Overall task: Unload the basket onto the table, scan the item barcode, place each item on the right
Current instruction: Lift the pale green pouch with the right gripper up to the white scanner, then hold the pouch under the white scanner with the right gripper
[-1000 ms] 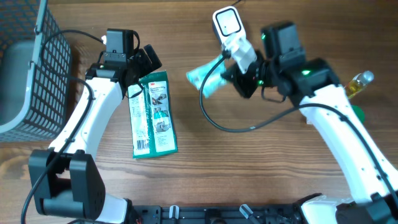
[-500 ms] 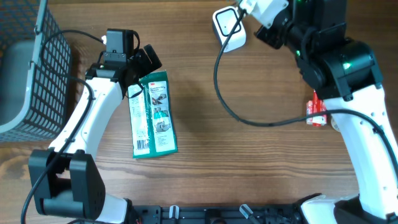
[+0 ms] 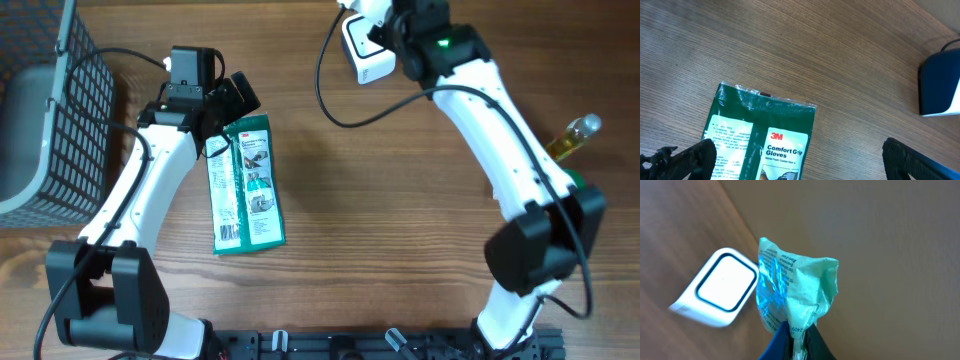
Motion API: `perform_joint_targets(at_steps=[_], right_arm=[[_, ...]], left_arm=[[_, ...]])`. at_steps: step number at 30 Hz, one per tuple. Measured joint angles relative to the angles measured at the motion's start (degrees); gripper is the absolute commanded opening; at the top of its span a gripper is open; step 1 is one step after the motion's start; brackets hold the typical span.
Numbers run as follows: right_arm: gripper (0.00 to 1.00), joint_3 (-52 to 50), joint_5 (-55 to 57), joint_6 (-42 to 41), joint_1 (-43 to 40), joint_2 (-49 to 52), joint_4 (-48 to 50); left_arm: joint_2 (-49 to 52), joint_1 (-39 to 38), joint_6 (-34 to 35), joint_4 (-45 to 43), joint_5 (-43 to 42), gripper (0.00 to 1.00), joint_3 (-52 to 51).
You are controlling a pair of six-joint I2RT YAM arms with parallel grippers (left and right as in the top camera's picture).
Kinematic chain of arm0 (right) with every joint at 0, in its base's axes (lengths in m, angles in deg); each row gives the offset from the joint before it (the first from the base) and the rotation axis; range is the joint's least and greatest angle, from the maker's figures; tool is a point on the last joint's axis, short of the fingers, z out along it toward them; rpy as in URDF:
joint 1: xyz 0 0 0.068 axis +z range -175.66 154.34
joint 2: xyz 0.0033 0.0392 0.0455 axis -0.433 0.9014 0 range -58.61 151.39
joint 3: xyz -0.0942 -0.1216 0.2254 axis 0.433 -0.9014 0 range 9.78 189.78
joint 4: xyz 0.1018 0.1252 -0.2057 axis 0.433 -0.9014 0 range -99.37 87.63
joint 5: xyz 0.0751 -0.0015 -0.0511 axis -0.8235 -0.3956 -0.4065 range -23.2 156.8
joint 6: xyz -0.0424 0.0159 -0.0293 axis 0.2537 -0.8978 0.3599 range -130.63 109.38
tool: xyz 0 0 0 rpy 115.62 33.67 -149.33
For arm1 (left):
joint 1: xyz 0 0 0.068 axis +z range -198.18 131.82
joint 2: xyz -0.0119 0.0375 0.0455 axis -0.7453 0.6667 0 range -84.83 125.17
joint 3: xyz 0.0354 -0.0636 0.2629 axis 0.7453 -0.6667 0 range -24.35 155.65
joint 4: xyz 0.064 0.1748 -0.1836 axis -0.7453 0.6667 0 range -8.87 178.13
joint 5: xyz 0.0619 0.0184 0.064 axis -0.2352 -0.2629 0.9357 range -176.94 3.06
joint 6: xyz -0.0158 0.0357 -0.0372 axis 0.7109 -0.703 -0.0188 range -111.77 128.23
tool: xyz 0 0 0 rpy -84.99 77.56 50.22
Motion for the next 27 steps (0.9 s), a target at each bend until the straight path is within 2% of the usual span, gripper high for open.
perform_joint_targets(at_steps=[6, 17, 27], right_arm=[[0.04, 0.0, 5.4, 0.2, 0.0, 4.8, 5.6], [0.04, 0.0, 7.8, -2.0, 0.0, 8.7, 3.7], [0.04, -0.7, 5.7, -8.2, 0.1, 10.6, -0.5]], left_arm=[[0.0, 0.0, 0.0, 0.0, 0.0, 1.0, 0.0], [0.0, 0.0, 0.0, 0.0, 0.0, 1.0, 0.0], [0.0, 0.0, 0.0, 0.0, 0.0, 1.0, 0.0]])
